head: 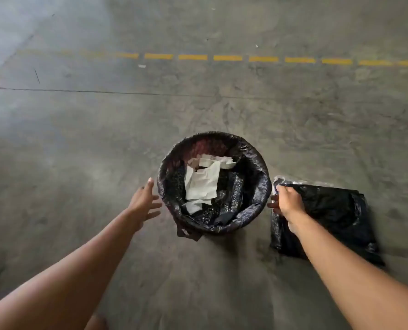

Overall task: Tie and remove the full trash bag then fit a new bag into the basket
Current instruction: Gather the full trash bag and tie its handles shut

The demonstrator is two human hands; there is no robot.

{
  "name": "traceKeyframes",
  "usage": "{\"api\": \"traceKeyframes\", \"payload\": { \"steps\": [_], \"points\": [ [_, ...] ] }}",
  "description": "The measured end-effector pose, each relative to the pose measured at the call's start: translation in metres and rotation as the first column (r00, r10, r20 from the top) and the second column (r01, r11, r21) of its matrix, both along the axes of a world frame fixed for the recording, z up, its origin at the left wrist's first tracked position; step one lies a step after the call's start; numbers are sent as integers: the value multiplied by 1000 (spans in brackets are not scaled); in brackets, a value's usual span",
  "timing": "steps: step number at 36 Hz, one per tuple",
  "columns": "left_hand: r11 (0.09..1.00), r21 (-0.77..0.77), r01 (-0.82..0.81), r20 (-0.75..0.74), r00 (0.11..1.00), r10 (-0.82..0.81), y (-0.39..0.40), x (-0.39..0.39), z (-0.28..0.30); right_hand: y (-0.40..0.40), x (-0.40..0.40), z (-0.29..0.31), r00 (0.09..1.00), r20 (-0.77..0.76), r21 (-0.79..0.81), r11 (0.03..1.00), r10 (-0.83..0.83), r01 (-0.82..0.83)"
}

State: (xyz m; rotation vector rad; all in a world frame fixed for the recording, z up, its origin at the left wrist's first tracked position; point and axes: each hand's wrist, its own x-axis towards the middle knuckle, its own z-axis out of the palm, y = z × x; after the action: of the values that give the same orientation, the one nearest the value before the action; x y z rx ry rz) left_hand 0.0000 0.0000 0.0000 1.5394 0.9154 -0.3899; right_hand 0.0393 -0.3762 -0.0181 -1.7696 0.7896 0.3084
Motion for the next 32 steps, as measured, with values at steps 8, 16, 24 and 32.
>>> {"api": "traceKeyframes", "payload": {
  "steps": [8, 16, 24, 32],
  "points": [
    [994, -112, 7, 84, 996, 3, 3, 36, -47, 22, 34, -18, 991, -67, 276, 952, -117, 131],
    [939, -318, -130, 149, 971, 185, 23, 43, -49, 10, 27, -9, 986, -90, 286, 945, -138, 159],
    [924, -333, -190, 252, 926, 282, 49, 64, -34, -12, 48, 1, 962, 104, 265, 939, -253, 218],
    [956, -294, 12, 203, 978, 50, 48, 52, -15, -14, 46, 14, 989, 96, 349, 935, -109, 69]
  ]
}}
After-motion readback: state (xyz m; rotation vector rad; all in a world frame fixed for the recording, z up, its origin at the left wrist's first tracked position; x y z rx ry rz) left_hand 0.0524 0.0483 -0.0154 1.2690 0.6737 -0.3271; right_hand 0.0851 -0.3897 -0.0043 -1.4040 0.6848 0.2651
